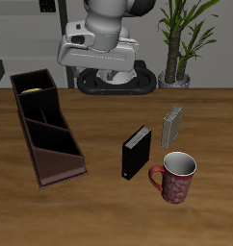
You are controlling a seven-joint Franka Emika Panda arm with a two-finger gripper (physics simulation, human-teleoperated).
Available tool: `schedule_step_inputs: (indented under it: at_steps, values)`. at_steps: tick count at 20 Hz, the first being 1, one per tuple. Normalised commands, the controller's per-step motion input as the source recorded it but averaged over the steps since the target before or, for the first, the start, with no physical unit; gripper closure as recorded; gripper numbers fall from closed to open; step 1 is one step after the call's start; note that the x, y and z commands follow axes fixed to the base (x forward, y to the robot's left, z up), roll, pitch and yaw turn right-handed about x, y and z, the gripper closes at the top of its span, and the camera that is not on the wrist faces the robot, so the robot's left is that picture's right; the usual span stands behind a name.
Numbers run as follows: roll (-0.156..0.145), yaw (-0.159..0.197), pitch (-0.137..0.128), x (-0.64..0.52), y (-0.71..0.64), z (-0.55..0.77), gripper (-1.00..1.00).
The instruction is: Place the white-yellow mug into the right desk caddy's right compartment and place the black book into the right desk caddy's back compartment
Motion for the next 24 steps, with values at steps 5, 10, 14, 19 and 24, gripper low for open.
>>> schedule_step_inputs:
  at_steps: [5,10,14,19,24]
  values:
    - [0.025,-0.001,-0.006,0.3,0.24,0.03,-1.0]
    - [0.028,-0.002,-0.008,0.29,0.15,0.02,-1.0]
    - [0.024,-0.032,-0.026,0.32,0.07,-0.03,-1.0]
    - [0.031,-0.004,0.013,0.14,0.15,-0.15,-1.0]
    - [0.09,0.065,0.015,-0.13,0.49,-0.21,-1.0]
